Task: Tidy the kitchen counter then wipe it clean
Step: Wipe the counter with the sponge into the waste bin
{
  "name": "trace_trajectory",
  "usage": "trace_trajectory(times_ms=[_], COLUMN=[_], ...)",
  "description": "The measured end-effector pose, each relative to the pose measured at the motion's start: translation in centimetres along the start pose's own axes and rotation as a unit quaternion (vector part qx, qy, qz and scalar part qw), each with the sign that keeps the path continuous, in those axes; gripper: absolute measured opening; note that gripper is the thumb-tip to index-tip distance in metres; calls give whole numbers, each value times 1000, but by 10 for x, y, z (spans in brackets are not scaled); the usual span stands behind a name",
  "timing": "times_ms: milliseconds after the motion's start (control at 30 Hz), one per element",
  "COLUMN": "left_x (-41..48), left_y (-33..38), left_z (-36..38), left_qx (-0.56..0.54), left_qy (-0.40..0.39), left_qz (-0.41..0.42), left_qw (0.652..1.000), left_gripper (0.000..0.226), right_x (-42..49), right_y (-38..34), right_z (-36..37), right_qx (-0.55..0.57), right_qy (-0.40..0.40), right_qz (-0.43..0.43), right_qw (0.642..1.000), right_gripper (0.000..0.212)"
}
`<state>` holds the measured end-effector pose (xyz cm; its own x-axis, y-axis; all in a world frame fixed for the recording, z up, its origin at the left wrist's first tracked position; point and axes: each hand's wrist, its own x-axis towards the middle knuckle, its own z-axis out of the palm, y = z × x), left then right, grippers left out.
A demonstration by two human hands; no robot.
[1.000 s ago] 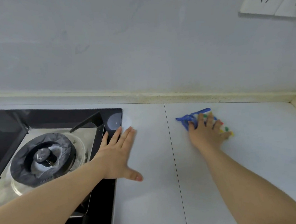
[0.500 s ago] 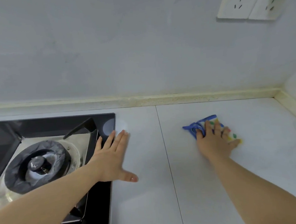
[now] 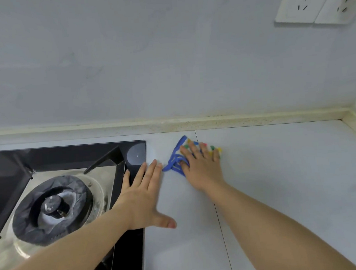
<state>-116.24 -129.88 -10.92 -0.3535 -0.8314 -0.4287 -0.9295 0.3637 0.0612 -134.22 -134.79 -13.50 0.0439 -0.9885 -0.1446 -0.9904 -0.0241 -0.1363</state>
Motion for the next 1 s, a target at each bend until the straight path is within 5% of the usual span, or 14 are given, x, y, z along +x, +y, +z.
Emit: trace_trajectory(times_ms=[267,533,600,767,900,1000], left_x=[1,0,-1,-2,-10,-16], left_y=[0,-2,-1,4,5,8], left_z=[2,1,0,-3,1,3], left_qx=[5,6,12,36,119,118], left_qy=[10,17,22,38,70,82], left_qz=[-6,20,20,12,18,-4], left_qw=[1000,1000,1000,999,990,990], left_gripper=[139,142,146,155,132,124], right_x=[38,-62,-81,-98,-121,-147], right_y=[-22,-17,-11,29,22,-9], right_z=[-4,24,26,16,20,27], right_qx=[3,-26,-17,-1,14,-2], right_qy=[-22,70,38,27,20,3], right_qz=[9,-31,-27,45,143,131], right_qw=[1000,997,999,999,989,991], right_gripper=[58,54,54,87,62,84])
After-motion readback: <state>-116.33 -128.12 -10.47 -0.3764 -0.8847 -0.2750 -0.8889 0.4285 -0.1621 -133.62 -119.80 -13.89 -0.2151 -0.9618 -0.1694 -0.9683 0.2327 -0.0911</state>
